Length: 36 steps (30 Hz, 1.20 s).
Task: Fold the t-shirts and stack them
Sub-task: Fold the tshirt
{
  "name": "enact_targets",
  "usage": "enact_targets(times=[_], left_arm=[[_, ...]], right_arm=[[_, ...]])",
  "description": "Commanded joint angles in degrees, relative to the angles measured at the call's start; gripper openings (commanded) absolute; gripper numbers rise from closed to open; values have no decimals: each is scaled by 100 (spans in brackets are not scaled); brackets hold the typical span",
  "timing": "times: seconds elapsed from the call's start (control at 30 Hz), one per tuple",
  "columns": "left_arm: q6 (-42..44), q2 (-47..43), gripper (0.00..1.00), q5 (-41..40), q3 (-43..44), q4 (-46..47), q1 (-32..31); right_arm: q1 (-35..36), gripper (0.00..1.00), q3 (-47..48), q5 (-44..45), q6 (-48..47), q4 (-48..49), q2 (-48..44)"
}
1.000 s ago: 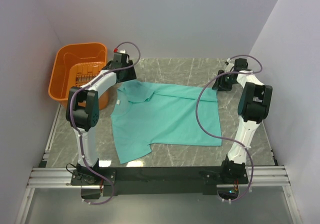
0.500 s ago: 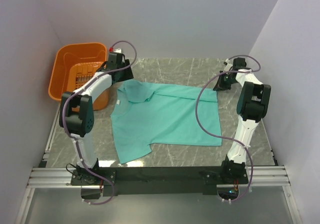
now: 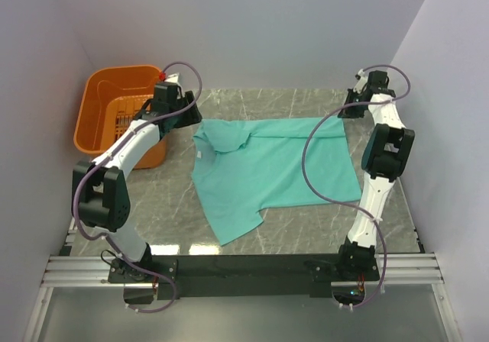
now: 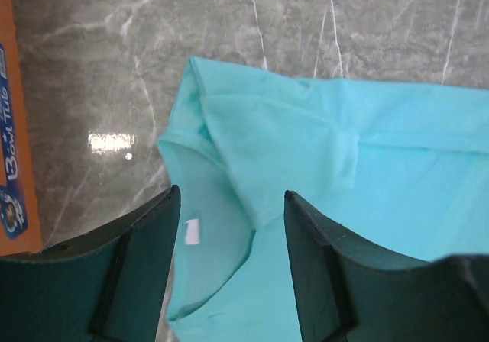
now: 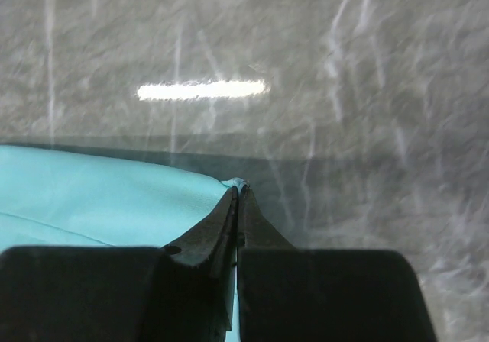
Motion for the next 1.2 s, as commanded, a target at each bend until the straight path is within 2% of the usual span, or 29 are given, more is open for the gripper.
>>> enact_targets(times=[0.0, 0.1, 0.2, 0.23, 0.3, 0.33, 0.43, 0.5, 0.57, 0.6, 0.67, 0.7, 0.73, 0.83, 0.87, 0.93, 0.97, 1.07, 1.1, 1.17], left_arm=[[-21, -387, 62, 309, -249, 109, -28], [-56, -536, 61, 397, -451, 117, -89], [-135, -633, 61, 476, -627, 65, -212], [-162, -686, 61, 468, -697, 73, -274], [-214, -879, 61, 433, -951, 109, -501], [-223, -940, 61, 337, -1023, 91, -598], [-276, -1432, 62, 38, -1549, 187, -1020], [-276, -1889, 62, -86, -2032, 327, -1336], [-197, -2396, 62, -339, -2366, 433, -1574], [81, -2591, 67, -341, -2742, 643, -1853], [477, -3283, 68, -490, -3453, 1029, -2197], [602, -3531, 79, -351, -3684, 1275, -2434], [725, -3743, 86, -193, -3878, 1643, -2532], [1006, -4262, 91, 27, -4275, 1885, -2805], [1085, -4263, 91, -41, -4249, 1788, -2884], [1121, -4185, 91, -112, -4179, 1525, -3173], [1165, -4132, 91, -112, -4100, 1297, -3314], [868, -3728, 90, -304, -3837, 788, -3850], [658, -3570, 86, -619, -3714, 611, -4121], [209, -3096, 82, -754, -3416, 198, -4369]], right_arm=[[-70, 0, 1119, 268, -26, -335, 475], [-96, 0, 2043, 530, 36, -539, 915], [-87, 0, 2258, 917, 255, -320, 969], [-87, 15, 2206, 1014, 273, -241, 934], [-87, 31, 1848, 1024, 265, 14, 645], [-87, 45, 1636, 963, 230, 189, 487], [-79, 64, 337, 822, -68, 672, -470], [-70, 70, -557, 681, -349, 998, -1217], [-70, 73, -1131, 331, -595, 1078, -1926], [-70, 74, -1778, 199, -893, 1096, -2184], [-70, 75, -2475, -457, -1533, 1061, -2954], [-70, 75, -3158, -688, -1790, 1009, -3221], [-70, 75, -3486, -890, -2114, 912, -3449], [-96, 76, -4726, -1445, -3546, 316, -4590], [-114, 76, -5260, -1707, -4507, 114, -4829], [-201, 76, -5729, -1928, -5400, -613, -5425], [-245, 75, -6079, -2034, -6353, -914, -5612], [-404, 75, -6555, -2097, -7037, -1540, -6184], [-439, 74, -6627, -2044, -7065, -1628, -6281], [-553, 74, -6767, -2009, -7170, -1865, -6492]])
